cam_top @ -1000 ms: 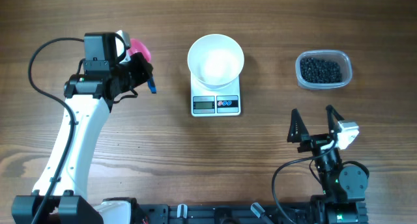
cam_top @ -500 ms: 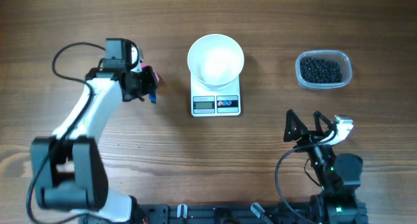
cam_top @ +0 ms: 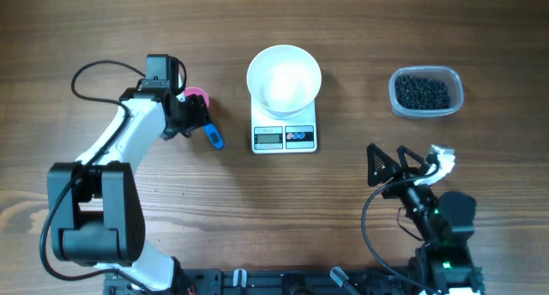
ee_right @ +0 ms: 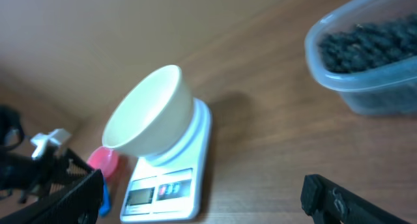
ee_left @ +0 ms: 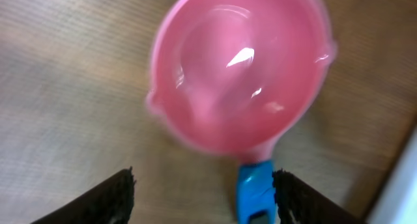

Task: Scoop item into bowl and weigh 150g on scale

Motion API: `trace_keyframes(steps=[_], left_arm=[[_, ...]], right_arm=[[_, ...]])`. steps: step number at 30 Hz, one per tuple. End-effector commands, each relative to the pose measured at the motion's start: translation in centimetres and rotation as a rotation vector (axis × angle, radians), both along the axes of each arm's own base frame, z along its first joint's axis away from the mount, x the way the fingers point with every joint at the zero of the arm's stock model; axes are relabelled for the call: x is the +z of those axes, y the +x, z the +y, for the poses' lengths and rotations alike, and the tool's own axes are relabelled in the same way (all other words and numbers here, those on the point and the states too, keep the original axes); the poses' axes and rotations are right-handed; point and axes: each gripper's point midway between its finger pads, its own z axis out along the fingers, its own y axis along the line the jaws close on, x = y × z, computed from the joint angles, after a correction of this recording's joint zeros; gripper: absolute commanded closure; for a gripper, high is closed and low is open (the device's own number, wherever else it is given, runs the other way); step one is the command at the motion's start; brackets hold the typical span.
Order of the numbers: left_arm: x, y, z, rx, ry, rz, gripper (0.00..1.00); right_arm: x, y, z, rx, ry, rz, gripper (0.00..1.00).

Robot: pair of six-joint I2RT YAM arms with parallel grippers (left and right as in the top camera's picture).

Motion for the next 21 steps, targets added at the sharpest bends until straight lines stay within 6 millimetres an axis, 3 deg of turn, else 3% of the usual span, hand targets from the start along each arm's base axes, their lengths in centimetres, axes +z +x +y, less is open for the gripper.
trace_keyframes(steps=[1, 3, 5, 7, 9, 10, 11, 15, 20, 21], left_arm=[[2.2, 0.9, -0.4, 0.018, 0.05, 0.003, 0.14], [3.4, 0.9, -0.5, 0.046, 0.125, 0.013, 0.0], [4.3, 1.1, -1.2, 0.046, 0.173, -0.002, 0.0], [4.6, 1.8, -4.1, -0.014, 0.102, -0.038, 0.0], [4.8, 2.2, -5.5, -0.065, 0.063, -0.062, 0.0], [4.7, 2.3, -5.4, -0.094, 0.083, -0.064, 0.02], [4.6, 2.2, -5.3, -0.082, 0.082, -0.059, 0.12], [2.9, 1.1, -4.1, 0.11, 0.071, -0.004, 0.3], [-0.9, 0.1, -3.1, 0.118, 0.136, 0.057, 0.31], [-1.6, -0.1, -3.1, 0.117, 0.143, 0.078, 0.36]], right_arm=[[6.8, 0.3, 1.2, 0.099, -0.137, -0.094, 0.0], [7.6, 1.0, 1.2, 0.127, -0.21, -0.012, 0.0], [7.4, 1.6, 1.2, 0.153, -0.252, 0.074, 0.0], [6.5, 2.8, 2.0, 0.239, -0.286, 0.184, 0.0], [5.3, 4.1, 2.4, 0.283, -0.293, 0.246, 0.0], [3.8, 5.0, 2.4, 0.289, -0.285, 0.296, 0.0], [2.4, 5.4, 2.4, 0.297, -0.279, 0.343, 0.0], [-1.6, 5.1, 4.5, 0.415, -0.14, 0.504, 0.0], [-2.9, 5.2, 4.6, 0.438, -0.153, 0.529, 0.01], [-2.9, 5.1, 4.6, 0.438, -0.153, 0.53, 0.0]])
